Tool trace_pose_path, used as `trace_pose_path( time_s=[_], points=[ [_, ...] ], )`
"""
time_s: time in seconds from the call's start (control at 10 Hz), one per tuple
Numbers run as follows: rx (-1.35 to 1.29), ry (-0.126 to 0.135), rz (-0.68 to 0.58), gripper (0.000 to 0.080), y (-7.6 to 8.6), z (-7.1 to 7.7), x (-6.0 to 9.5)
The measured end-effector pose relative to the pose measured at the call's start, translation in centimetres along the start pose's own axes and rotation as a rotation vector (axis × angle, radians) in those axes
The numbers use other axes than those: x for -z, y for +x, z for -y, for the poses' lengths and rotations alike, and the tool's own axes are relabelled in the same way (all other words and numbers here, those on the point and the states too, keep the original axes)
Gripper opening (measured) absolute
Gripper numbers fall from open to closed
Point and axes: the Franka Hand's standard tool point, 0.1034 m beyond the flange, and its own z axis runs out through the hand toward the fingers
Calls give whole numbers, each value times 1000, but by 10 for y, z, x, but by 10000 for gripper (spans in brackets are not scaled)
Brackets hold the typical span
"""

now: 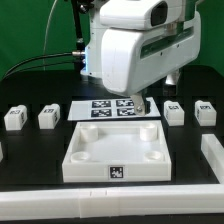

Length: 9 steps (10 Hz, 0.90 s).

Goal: Assemble one leg

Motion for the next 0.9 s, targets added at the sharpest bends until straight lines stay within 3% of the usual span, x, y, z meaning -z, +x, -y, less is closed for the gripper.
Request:
trace_pose_path(
  time_s=[0.2,0.4,0.8,0.9],
  points=[
    [21,1,1,650,-3,-2,-1],
    [119,8,10,650,-18,-6,-5],
    [414,54,49,650,-52,4,-21],
    [404,57,49,650,-51,4,-21]
  ],
)
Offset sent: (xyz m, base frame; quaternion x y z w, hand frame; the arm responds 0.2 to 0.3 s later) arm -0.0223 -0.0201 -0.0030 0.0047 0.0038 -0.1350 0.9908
